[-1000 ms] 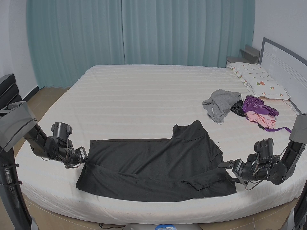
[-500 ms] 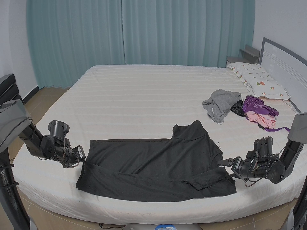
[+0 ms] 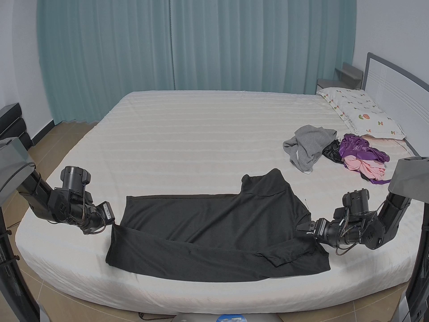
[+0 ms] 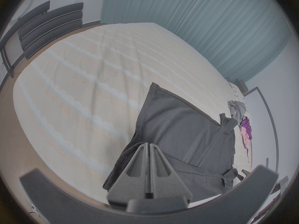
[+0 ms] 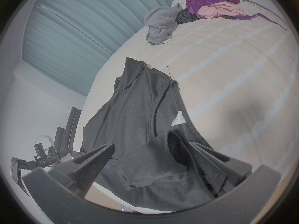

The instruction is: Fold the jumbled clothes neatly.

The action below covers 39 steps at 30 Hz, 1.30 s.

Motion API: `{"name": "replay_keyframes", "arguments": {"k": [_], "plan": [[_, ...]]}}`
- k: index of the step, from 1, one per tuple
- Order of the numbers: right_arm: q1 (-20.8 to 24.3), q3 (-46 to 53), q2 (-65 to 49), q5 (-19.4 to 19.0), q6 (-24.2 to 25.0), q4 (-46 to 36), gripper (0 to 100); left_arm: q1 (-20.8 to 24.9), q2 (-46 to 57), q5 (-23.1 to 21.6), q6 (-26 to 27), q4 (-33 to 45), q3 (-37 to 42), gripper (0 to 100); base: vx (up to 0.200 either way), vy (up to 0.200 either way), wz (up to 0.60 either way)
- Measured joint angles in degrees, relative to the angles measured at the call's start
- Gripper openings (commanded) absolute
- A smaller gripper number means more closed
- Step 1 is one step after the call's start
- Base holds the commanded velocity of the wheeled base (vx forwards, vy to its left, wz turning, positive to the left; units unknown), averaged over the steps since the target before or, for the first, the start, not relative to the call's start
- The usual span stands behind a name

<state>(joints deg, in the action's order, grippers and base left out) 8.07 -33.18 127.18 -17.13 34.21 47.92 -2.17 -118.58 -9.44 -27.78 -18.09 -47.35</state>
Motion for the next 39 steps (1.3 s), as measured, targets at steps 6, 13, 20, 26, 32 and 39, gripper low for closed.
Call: {"name": "replay_keyframes", "arguments": {"k": [6,13,20,26,32,39], "plan": [[0.6,-1.0,1.0,0.0,-0.6,-0.7,0,0.1,0.8,0.0,0.0,0.0,0.2,0,0.0,0.0,0.0],[1.1,1.0,-0.1,0.0,-0.8,-1.1,0,0.2,1.0,0.0,-0.1,0.8,0.2,0,0.0,0.0,0.0],[1.5,3.1,-3.0,-0.5,0.2,-1.6,0,0.2,1.0,0.0,-0.1,0.8,0.2,0,0.0,0.0,0.0],[2.3,3.6,-7.6,-1.7,4.3,-6.6,0,0.2,1.0,0.0,-0.1,0.8,0.2,0,0.0,0.0,0.0],[3.7,3.1,-13.3,-2.7,7.8,-14.8,0,0.2,0.9,0.0,-0.1,0.8,0.2,0,0.0,0.0,0.0],[4.5,2.4,-17.7,-2.7,9.4,-20.1,0,0.2,0.7,0.0,-0.1,0.7,0.1,0,0.0,0.0,0.0]]}}
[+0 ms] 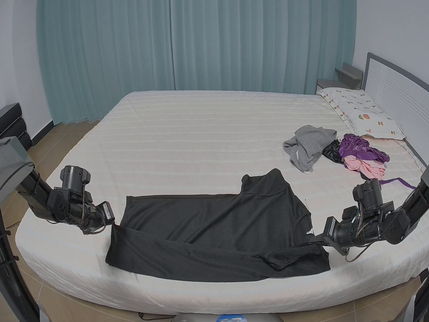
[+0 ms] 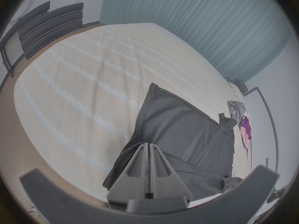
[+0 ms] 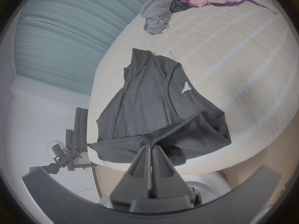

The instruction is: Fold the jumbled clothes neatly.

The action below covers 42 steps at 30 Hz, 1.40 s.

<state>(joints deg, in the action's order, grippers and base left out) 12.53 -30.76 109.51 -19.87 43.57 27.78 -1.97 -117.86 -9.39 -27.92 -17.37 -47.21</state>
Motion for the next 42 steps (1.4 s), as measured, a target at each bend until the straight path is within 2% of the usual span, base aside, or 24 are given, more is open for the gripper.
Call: {"name": "replay_keyframes", "arguments": {"k": [9,10,18,23,30,38,42], "plan": [[0.0,1.7,-4.5,0.2,-0.1,-5.0,0,-0.1,-0.1,0.0,0.0,0.0,0.1,0,0.0,0.0,0.0],[0.1,2.0,-4.5,0.4,-0.4,-5.3,100,-0.1,-0.1,0.0,-0.1,0.0,0.1,0,0.0,0.0,0.0],[-0.4,3.6,-2.7,1.0,-7.0,-5.5,100,-0.1,-0.1,0.1,-0.9,0.0,-0.1,0,0.0,0.0,0.0],[-0.9,1.9,0.3,2.9,-7.6,-4.5,100,-0.1,0.0,0.1,-1.0,0.0,-0.2,0,0.0,0.0,0.0],[-2.0,-3.0,6.1,3.8,-9.5,-1.7,100,-0.1,0.1,0.1,-1.0,0.1,-0.2,0,0.0,0.0,0.0],[-4.0,-5.0,13.5,3.6,-19.8,6.7,100,-0.1,0.2,0.1,-1.0,0.1,0.0,0,0.0,0.0,0.0],[-4.5,-5.2,16.3,3.3,-22.5,8.2,100,-0.1,0.3,0.1,-1.1,0.1,0.0,0,0.0,0.0,0.0]]}}
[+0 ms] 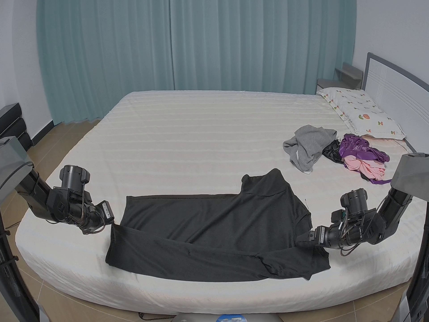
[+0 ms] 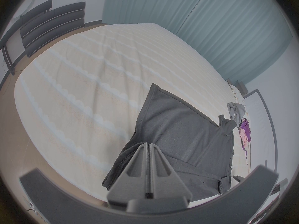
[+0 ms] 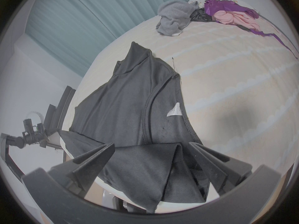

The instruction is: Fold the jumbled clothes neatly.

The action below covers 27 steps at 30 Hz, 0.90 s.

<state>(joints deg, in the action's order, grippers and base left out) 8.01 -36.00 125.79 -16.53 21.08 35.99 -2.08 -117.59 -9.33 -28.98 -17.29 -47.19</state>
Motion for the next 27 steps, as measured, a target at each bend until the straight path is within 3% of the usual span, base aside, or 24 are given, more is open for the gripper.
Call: {"name": "replay_keyframes", "arguments": {"k": [12,13,27], "plan": [[-0.6,-1.3,3.8,-0.1,-1.6,0.2,100,0.0,0.0,0.0,0.0,0.0,0.4,0,0.0,0.0,0.0],[-0.6,-1.3,4.0,-0.1,-1.7,0.2,0,0.0,0.0,0.0,0.0,0.0,0.5,0,0.0,0.0,0.0],[-1.5,-0.2,3.7,-0.1,-2.9,0.0,0,0.0,0.5,0.2,0.0,0.1,0.8,0,0.0,0.0,0.0]]}}
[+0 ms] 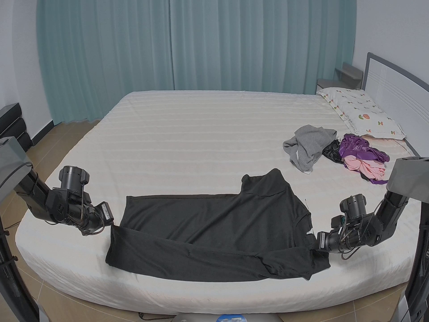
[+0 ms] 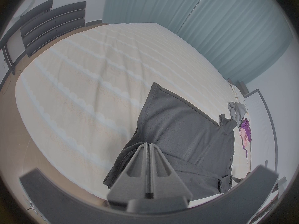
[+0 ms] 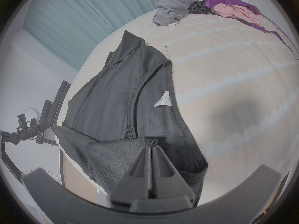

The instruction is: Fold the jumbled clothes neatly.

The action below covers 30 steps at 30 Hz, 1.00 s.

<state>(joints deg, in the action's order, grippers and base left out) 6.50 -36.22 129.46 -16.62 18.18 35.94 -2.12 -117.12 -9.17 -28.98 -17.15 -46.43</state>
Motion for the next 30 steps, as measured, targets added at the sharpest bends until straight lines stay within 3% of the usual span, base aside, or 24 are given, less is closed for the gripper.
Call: {"name": "replay_keyframes", "arguments": {"k": [7,19,30], "plan": [[-1.0,1.4,-2.5,-0.7,1.0,0.0,0,0.0,1.4,0.0,0.0,1.8,0.1,0,0.0,0.0,0.0],[-1.5,8.4,-13.1,-5.2,3.5,0.1,0,-0.4,4.3,0.0,0.0,1.9,3.1,0,0.0,0.0,0.0],[-2.2,14.6,-23.5,-6.2,4.4,-0.2,0,-2.9,8.4,-0.8,0.3,1.9,8.4,0,0.0,0.0,0.0]]}}
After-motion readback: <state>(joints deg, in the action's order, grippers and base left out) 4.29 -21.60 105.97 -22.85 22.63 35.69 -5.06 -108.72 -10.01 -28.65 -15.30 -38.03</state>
